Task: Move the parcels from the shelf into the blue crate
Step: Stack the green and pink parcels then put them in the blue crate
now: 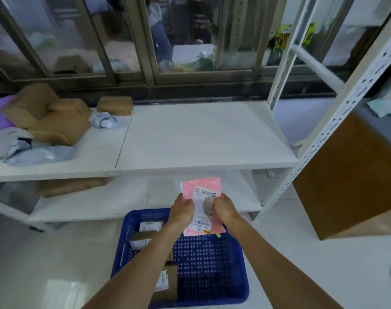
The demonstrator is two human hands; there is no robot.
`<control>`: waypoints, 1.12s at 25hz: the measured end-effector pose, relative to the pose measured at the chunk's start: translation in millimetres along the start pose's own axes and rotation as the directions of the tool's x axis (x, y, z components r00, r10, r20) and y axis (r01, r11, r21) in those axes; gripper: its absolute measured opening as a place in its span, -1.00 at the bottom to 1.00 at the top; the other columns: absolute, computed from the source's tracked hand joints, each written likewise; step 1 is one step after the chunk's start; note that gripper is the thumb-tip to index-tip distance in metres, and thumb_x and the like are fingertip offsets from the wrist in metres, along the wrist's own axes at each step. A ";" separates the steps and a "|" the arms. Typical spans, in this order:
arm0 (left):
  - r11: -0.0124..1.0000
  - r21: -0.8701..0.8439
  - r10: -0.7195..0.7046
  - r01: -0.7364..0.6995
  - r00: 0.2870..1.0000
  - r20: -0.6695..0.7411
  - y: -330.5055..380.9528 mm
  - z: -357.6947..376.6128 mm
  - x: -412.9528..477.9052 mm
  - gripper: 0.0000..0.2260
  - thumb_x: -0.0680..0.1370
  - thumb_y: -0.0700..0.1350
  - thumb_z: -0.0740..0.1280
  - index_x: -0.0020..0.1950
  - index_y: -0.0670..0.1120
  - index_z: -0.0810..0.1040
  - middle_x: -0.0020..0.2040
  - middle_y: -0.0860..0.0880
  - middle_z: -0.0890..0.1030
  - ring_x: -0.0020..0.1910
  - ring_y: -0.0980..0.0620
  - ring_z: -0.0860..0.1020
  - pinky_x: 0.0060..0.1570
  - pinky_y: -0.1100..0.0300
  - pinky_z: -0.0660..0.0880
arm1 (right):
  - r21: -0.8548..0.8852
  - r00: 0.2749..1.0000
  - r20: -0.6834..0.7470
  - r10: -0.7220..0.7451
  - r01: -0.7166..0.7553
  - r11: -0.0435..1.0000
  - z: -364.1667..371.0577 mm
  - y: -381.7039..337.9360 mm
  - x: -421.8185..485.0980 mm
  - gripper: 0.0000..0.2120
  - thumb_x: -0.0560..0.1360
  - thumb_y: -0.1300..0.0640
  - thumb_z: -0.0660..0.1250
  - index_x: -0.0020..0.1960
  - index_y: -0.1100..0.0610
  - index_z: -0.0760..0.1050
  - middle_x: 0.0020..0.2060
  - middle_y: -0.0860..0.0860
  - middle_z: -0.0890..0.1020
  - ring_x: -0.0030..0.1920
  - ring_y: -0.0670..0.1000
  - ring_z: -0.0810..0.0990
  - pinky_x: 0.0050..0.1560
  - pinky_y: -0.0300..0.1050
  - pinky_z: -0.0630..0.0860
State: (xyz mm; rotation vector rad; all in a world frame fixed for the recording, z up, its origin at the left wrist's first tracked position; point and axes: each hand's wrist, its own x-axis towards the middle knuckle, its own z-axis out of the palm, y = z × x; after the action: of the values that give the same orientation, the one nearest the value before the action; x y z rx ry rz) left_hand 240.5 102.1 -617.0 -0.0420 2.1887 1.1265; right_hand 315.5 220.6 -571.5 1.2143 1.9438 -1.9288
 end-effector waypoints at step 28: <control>0.995 0.041 -0.091 0.086 0.982 0.166 -360.8 275.3 386.0 -0.68 0.64 -0.18 0.11 0.21 -0.01 0.62 0.08 -0.07 0.73 0.07 -0.13 0.71 0.15 -0.10 0.65 | -0.217 0.951 -0.257 0.172 -0.230 0.949 60.1 417.1 418.2 -0.52 0.55 0.19 0.28 0.43 0.24 0.28 0.10 0.14 0.59 0.04 0.16 0.60 -0.04 -0.08 0.49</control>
State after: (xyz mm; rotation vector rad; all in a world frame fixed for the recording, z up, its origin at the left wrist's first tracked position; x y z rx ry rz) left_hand 204.0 178.4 -1206.8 -0.0284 2.0355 1.0062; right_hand 270.4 283.4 -1160.1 1.5557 1.9989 -1.4524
